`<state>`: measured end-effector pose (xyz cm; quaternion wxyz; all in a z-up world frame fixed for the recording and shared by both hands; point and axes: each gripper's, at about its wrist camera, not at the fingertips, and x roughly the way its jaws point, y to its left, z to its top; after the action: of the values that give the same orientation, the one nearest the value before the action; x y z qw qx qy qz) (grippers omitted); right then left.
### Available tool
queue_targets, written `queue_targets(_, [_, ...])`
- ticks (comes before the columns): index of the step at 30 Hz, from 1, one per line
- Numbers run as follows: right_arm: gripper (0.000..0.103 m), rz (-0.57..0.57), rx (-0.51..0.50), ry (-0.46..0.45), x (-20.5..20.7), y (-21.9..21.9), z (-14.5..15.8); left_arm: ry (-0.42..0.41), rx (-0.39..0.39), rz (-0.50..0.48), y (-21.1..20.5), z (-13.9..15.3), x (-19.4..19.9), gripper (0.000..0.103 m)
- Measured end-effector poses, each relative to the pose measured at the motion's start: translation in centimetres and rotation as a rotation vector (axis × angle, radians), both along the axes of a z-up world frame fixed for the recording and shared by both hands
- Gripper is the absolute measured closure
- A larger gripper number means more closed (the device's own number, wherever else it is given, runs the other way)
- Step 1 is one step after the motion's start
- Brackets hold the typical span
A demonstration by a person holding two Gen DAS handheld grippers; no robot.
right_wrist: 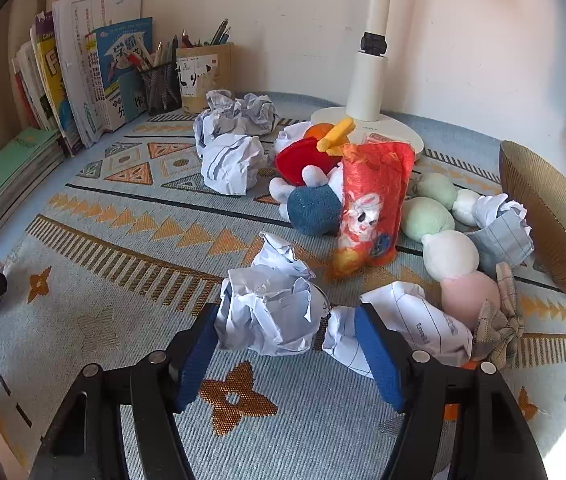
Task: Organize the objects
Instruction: 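Carry held crumpled paper balls toward the brown bowl with both tools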
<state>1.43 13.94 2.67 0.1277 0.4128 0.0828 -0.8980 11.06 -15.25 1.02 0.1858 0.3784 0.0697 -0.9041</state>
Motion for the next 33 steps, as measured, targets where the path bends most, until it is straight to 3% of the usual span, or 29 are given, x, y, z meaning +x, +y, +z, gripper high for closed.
queue_targets(1, [0.049,0.000,0.002,0.003,0.0,-0.1,0.0,-0.013,0.000,-0.002,0.0,-0.1,-0.2,0.034])
queue_targets(8, [0.054,-0.002,0.003,0.026,0.4,-0.2,0.2,0.008,-0.003,-0.023,0.2,0.0,-0.3,0.047])
queue_targets(20, [0.061,-0.011,-0.067,0.034,1.3,1.1,0.9,0.077,-0.017,-0.120,3.5,2.7,0.1,0.047])
queue_targets(26, [0.062,-0.039,-0.108,0.069,3.0,3.3,3.2,0.116,-0.034,-0.193,6.8,4.7,0.2,0.047])
queue_targets(33, [0.062,-0.129,-0.168,0.151,5.0,9.1,6.4,0.138,0.040,-0.326,11.7,4.6,-2.1,0.047])
